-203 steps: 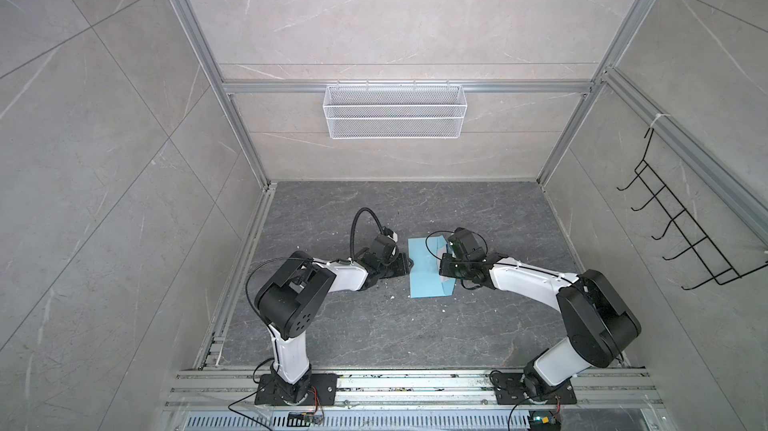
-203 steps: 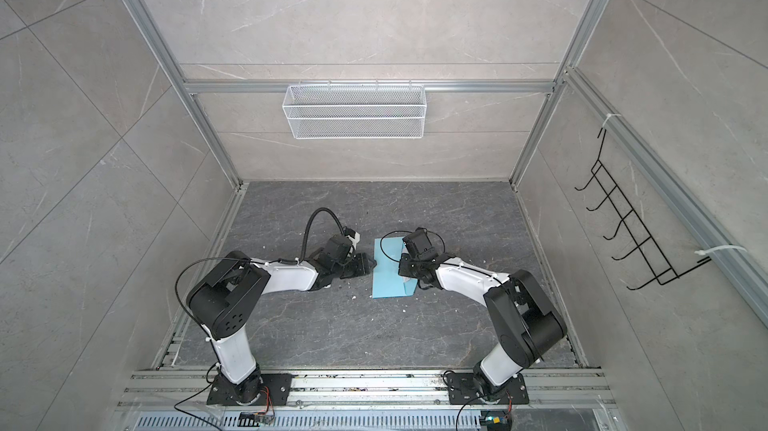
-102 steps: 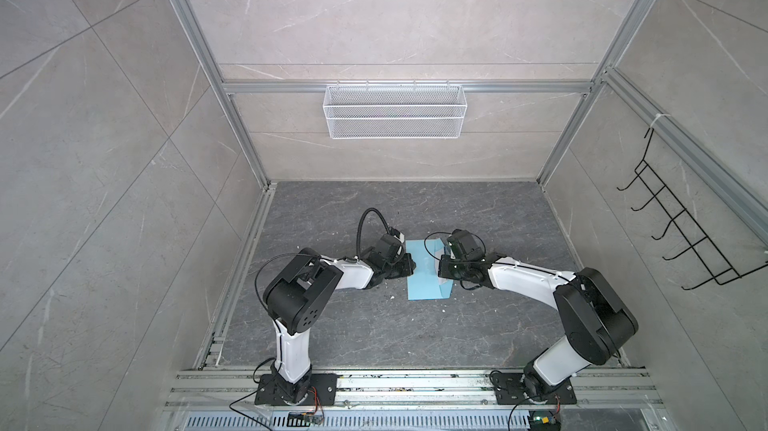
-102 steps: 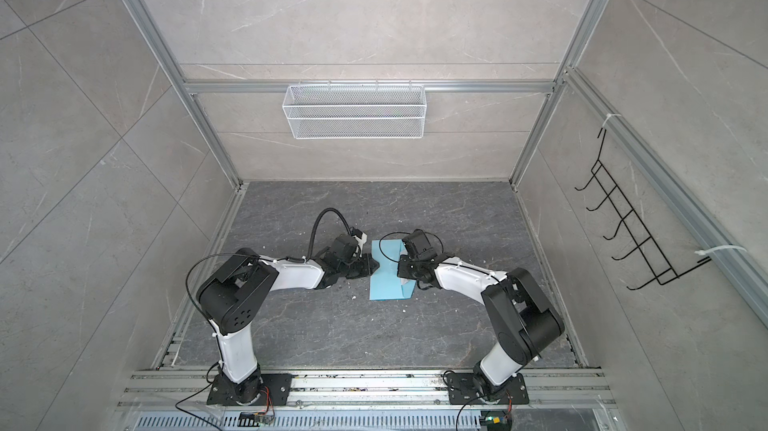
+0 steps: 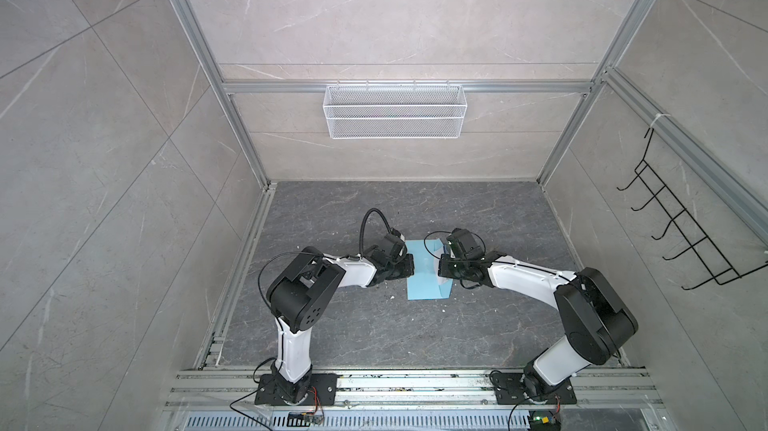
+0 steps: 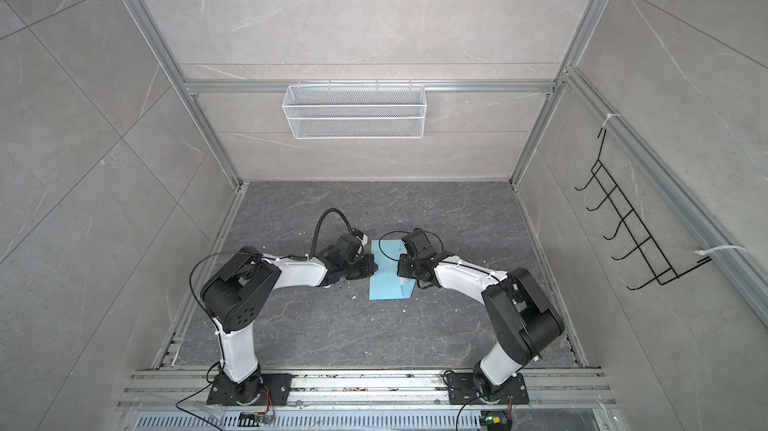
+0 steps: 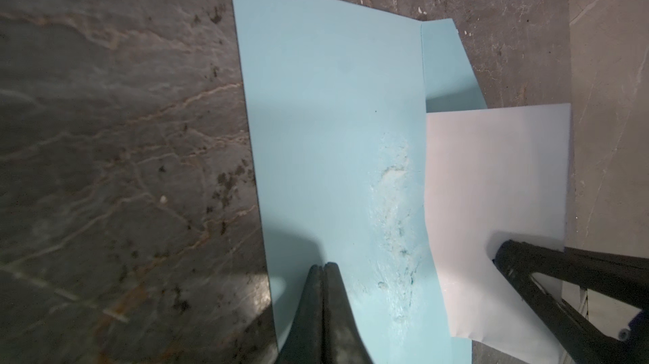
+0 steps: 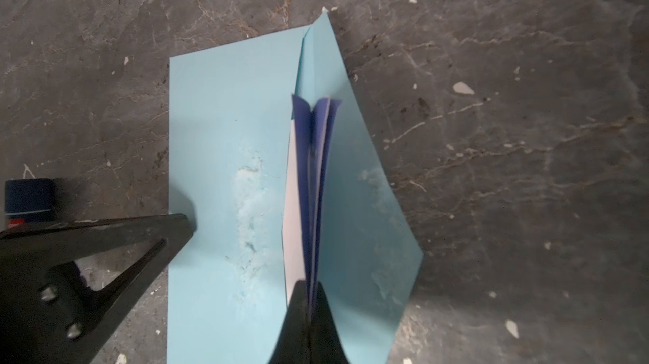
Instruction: Place the letter into the envelope and seal it
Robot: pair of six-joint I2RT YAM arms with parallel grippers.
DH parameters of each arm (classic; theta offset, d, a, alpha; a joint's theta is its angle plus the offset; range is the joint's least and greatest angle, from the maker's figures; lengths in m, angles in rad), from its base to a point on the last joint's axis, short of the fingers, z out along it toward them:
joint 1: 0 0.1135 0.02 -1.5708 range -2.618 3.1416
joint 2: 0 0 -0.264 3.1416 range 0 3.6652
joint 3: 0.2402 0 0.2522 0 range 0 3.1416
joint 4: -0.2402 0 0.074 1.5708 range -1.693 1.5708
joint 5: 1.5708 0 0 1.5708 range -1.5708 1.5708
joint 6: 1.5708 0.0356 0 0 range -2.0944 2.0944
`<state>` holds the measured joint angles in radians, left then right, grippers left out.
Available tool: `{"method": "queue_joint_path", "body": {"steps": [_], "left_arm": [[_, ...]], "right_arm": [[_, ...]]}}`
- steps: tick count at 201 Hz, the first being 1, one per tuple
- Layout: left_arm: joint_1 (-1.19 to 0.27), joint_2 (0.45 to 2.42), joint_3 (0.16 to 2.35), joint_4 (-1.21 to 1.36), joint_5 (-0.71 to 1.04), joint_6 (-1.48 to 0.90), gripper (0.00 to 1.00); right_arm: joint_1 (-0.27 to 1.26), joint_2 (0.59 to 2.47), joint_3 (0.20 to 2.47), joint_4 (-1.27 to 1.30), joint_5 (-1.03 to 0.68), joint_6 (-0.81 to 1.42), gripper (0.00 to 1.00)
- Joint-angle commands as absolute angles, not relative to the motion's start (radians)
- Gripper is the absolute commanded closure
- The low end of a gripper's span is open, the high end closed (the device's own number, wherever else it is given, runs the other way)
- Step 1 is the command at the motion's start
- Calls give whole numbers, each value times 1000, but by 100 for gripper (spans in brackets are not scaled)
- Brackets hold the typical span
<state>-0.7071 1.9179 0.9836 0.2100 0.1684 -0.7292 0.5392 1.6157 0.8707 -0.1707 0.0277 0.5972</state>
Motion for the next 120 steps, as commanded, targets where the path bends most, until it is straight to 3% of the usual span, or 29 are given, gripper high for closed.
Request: {"method": "queue_joint_path", "body": {"steps": [1, 120], "left_arm": [[-709, 1921, 981, 129, 119, -706, 100], [-709, 1925, 970, 139, 113, -706, 100]], "right_arm": [[545, 1608, 899, -225, 75, 574, 100], [542, 1566, 898, -284, 156, 569, 100]]}}
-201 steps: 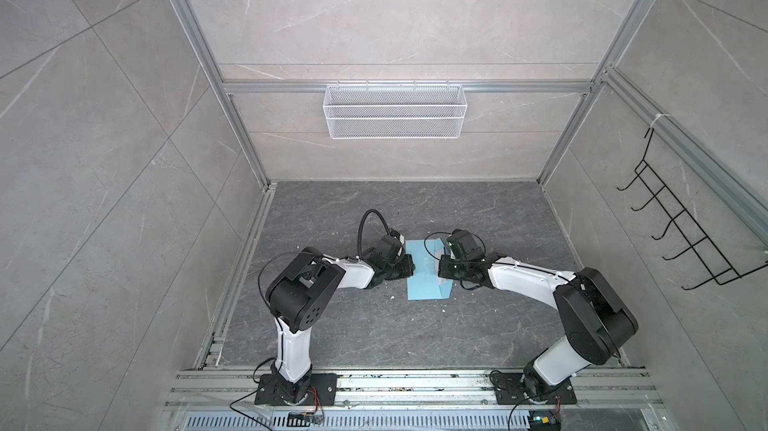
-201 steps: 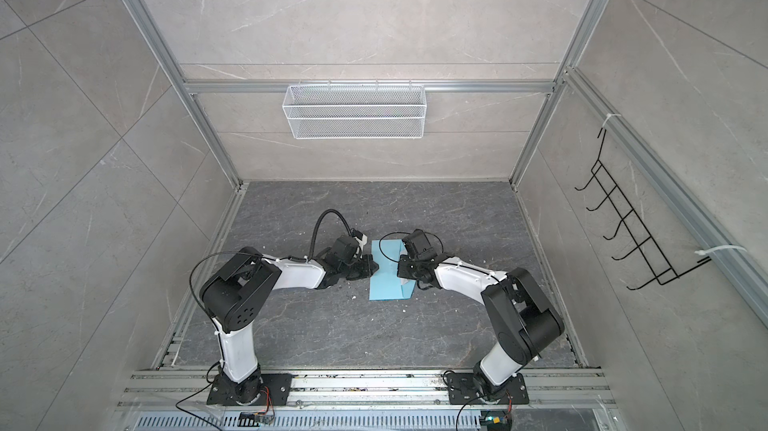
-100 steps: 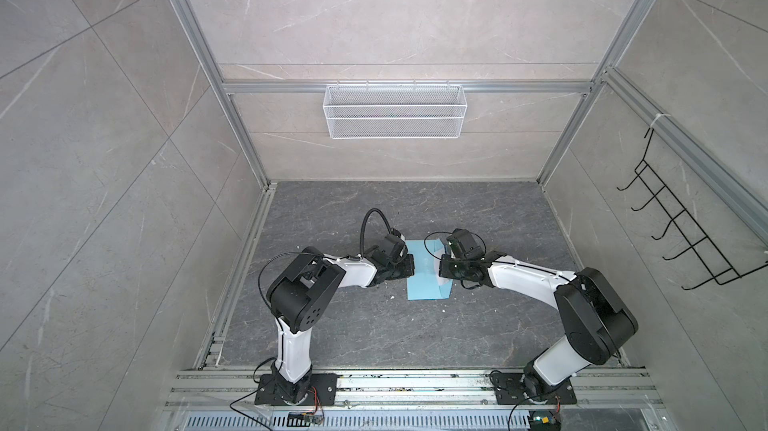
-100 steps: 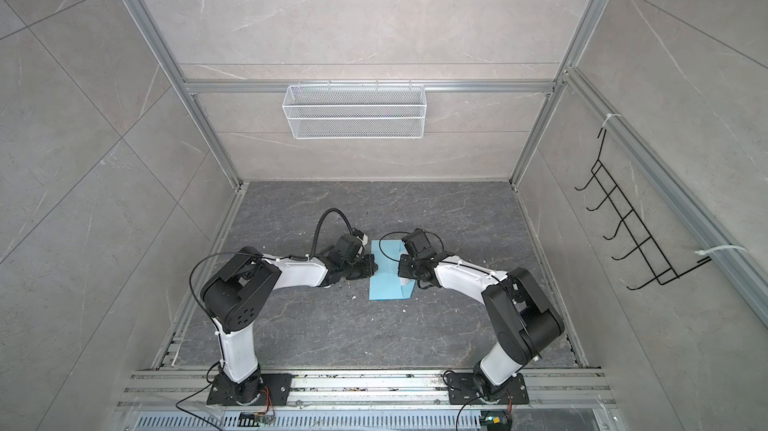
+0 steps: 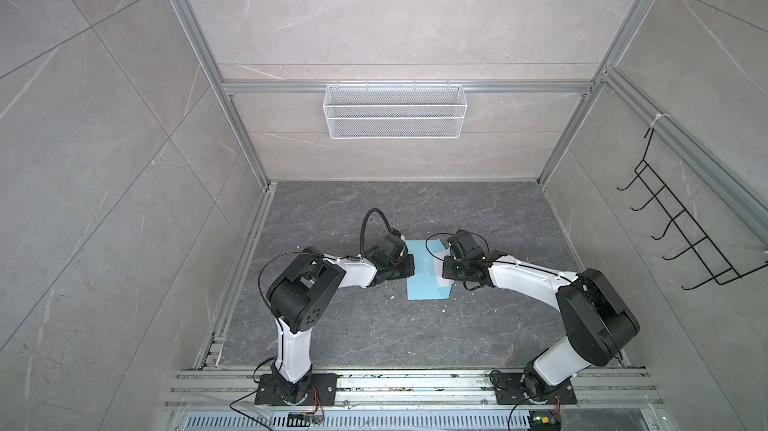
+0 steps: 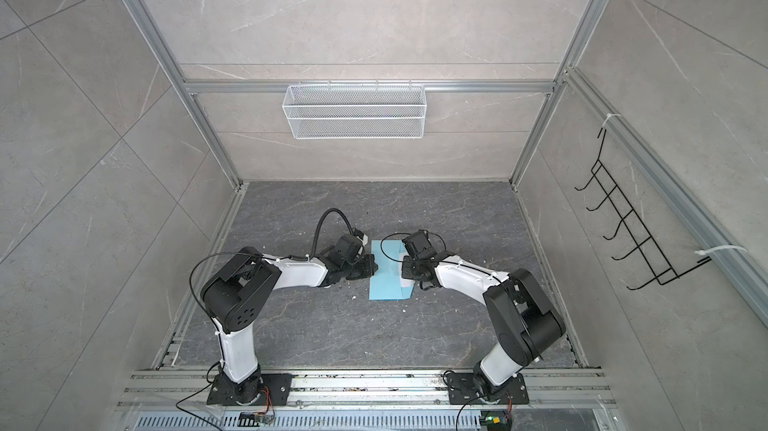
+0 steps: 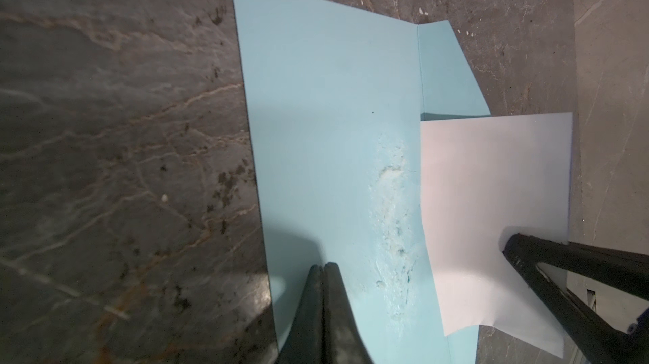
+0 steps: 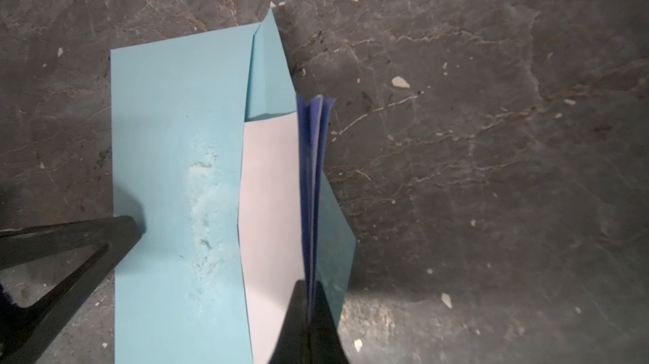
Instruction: Place the letter into the envelope and seal it
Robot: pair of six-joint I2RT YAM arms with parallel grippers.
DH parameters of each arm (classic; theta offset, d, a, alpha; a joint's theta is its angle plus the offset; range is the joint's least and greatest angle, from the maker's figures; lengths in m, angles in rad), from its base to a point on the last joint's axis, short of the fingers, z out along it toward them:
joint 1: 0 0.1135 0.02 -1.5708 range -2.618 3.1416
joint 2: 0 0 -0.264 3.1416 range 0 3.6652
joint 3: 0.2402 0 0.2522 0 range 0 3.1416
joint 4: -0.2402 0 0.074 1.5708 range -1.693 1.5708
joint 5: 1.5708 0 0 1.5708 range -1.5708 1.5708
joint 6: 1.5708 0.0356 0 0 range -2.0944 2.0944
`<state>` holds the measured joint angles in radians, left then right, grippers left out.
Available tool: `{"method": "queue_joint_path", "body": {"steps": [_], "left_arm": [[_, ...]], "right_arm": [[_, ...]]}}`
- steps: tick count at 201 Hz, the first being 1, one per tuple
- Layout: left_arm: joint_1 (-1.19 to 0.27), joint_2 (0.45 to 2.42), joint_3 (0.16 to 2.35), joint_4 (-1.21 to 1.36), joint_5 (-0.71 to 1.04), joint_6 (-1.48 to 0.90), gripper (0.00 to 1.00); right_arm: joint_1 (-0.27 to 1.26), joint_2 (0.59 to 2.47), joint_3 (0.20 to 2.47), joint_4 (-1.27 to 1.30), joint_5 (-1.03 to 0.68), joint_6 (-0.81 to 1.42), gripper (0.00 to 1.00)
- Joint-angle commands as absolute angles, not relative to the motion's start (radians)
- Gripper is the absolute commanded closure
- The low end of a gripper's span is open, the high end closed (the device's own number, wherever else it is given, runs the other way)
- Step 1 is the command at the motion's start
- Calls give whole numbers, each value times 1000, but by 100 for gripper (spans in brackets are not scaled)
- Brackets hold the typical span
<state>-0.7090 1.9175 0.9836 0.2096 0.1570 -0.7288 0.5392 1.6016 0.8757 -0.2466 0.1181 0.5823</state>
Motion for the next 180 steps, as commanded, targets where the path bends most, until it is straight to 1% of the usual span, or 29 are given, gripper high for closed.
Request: {"method": "queue_joint_path", "body": {"steps": [1, 96, 180], "left_arm": [[-709, 1925, 971, 139, 113, -707, 100], [-709, 1931, 968, 157, 127, -713, 100], [-710, 1925, 959, 168, 126, -714, 100]], "right_arm": [[543, 1566, 898, -285, 156, 569, 100], [543, 1596, 908, -281, 135, 585, 100], [543, 1600, 938, -380, 221, 654, 100]]}}
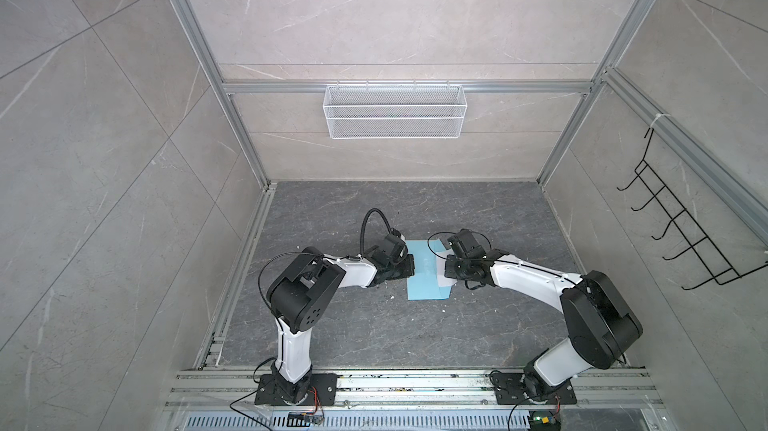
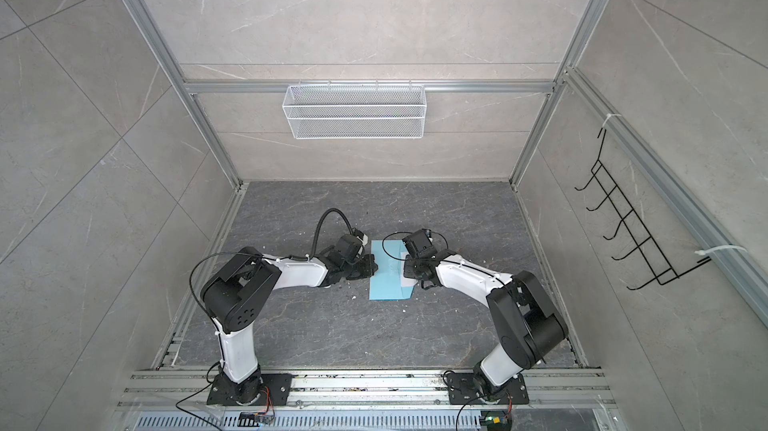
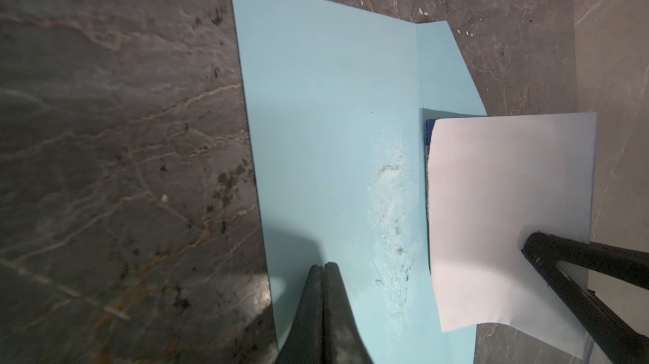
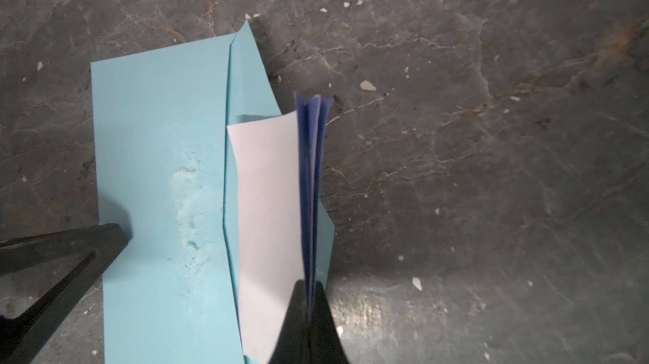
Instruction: Place the letter into the envelope and seal it
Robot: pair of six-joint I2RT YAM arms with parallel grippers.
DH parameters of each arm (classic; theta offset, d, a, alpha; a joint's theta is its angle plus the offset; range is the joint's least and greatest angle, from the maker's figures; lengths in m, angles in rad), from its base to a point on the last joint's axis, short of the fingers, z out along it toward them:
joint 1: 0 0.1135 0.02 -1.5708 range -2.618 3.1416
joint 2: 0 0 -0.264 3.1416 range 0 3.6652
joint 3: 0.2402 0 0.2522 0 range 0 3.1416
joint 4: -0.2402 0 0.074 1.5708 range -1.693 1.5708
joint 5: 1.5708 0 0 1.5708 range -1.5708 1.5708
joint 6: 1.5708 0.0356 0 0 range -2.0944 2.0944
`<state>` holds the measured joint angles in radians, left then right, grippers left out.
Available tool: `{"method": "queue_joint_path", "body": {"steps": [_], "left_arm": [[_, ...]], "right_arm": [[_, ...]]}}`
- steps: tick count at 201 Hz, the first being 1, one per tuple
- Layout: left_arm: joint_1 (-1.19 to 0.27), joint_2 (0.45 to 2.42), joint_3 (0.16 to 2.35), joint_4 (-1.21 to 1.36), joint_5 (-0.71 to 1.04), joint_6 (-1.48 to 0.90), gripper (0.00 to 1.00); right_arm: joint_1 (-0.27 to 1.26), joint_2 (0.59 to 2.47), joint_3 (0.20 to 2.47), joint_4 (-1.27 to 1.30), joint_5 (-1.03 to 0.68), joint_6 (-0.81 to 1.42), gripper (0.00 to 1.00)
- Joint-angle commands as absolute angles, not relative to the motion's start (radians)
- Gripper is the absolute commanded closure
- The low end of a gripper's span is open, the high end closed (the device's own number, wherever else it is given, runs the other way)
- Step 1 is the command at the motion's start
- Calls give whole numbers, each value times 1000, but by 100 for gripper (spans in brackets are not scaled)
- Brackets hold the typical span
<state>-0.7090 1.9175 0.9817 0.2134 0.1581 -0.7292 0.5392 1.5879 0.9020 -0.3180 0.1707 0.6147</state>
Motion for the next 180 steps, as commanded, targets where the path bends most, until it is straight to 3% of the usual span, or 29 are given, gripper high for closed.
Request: {"method": "queue_joint_path", "body": {"steps": [1, 89, 180], "left_arm": [[-710, 1925, 959, 168, 126, -714, 100], [-712, 1931, 957, 182, 133, -716, 100], [-714, 1927, 954, 190, 132, -716, 100]], "right_arm": [[543, 1601, 939, -380, 221, 655, 100], [561, 1671, 1043, -486, 246, 698, 100], [598, 1753, 1317, -848, 364, 635, 100]]}}
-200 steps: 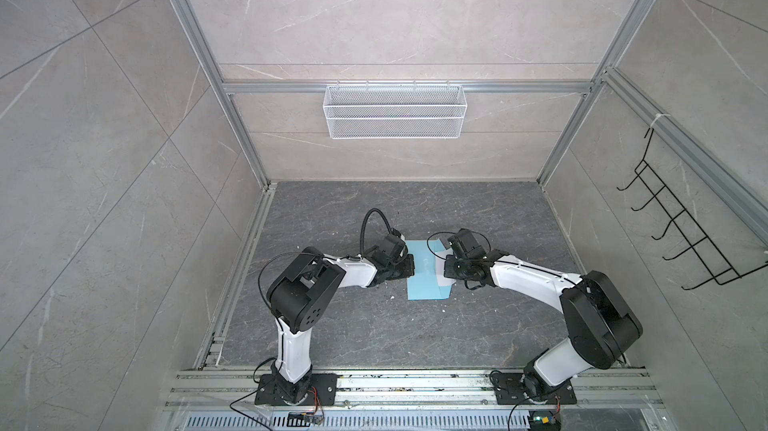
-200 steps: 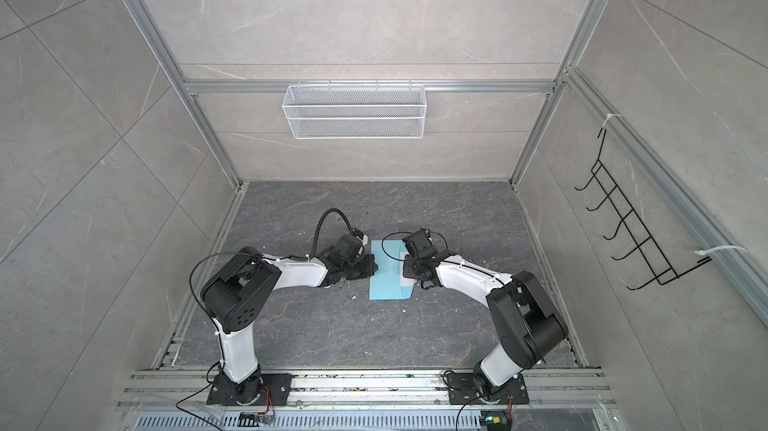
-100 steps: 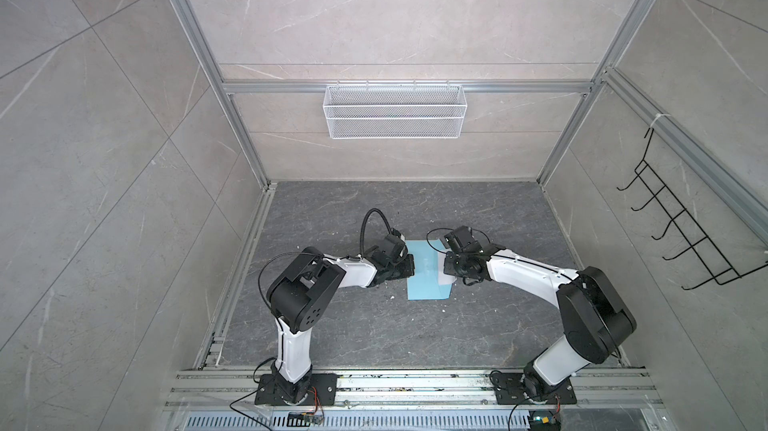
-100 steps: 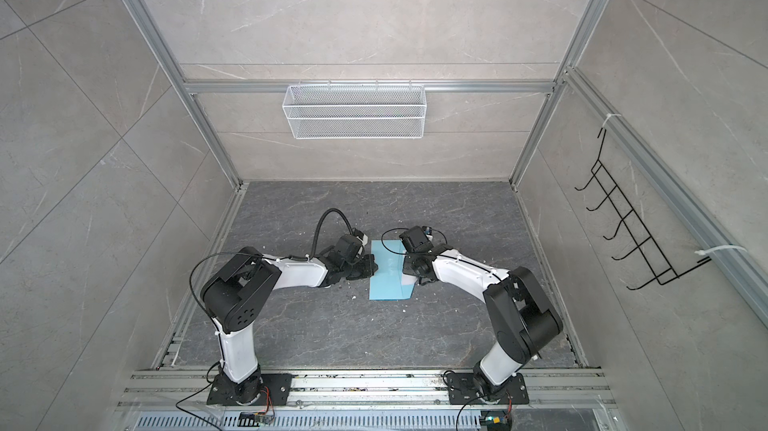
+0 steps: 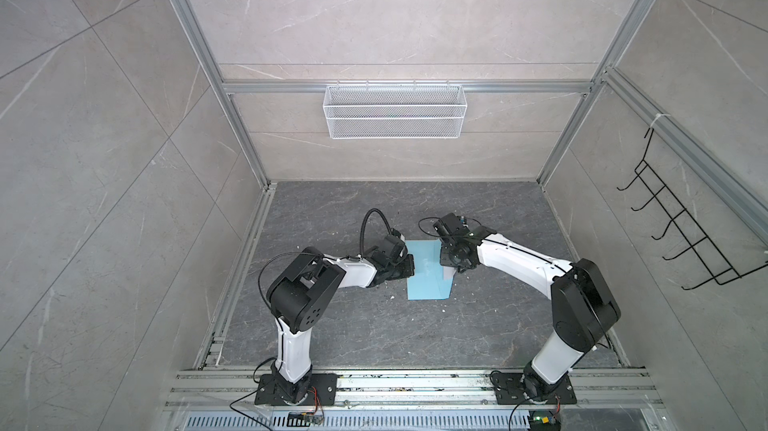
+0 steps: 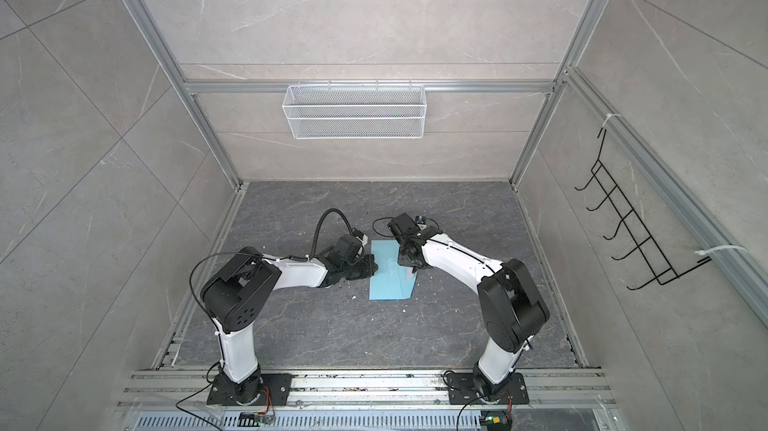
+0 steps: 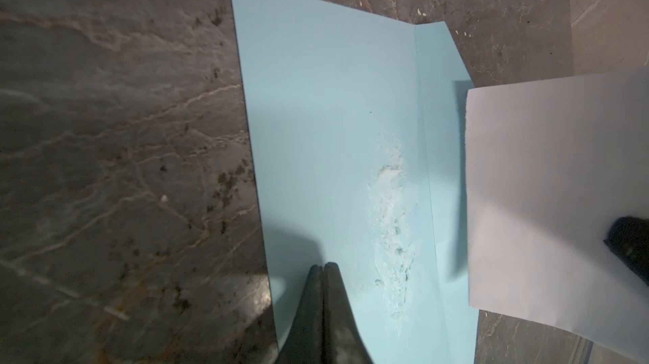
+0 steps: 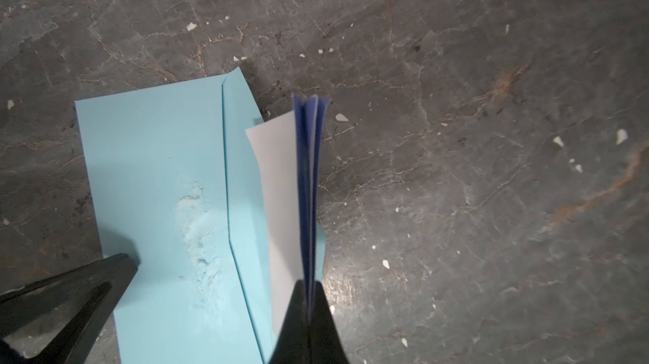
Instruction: Place the letter into the envelope and seal it
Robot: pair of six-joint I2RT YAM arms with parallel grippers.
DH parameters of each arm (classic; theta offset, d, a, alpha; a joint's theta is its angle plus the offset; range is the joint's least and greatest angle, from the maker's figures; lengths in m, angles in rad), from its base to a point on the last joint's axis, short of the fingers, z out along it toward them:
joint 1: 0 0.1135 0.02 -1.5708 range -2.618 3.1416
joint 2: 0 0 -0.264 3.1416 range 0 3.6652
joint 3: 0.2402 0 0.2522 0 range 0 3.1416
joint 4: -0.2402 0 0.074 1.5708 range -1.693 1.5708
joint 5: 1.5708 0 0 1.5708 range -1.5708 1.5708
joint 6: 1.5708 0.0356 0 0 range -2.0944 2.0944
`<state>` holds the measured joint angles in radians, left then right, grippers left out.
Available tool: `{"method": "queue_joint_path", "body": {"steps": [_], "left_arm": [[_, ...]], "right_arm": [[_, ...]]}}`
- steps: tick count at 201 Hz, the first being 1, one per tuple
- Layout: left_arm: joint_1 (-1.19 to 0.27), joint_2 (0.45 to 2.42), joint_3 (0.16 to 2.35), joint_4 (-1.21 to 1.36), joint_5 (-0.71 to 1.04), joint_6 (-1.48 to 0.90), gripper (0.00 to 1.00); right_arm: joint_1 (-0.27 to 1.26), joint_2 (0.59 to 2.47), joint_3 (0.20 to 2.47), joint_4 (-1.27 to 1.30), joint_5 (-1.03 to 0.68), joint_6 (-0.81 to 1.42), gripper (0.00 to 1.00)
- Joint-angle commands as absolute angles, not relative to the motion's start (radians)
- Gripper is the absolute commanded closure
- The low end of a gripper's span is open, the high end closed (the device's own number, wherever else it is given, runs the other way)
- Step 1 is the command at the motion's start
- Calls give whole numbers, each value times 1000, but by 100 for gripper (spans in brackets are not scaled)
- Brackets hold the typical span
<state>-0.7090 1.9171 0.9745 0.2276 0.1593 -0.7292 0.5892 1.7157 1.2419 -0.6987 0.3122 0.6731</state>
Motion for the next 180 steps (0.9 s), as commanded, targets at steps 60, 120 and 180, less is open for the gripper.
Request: {"method": "queue_joint_path", "body": {"steps": [60, 120, 180], "left_arm": [[-715, 1927, 951, 196, 133, -715, 100], [-717, 1929, 948, 200, 133, -716, 100], [-719, 1934, 945, 209, 135, -718, 100]], "right_arm": [[600, 1808, 1455, -990, 329, 562, 100], [600, 1880, 1529, -1026, 250, 531, 100], [601, 1918, 1543, -990, 198, 533, 100]]}}
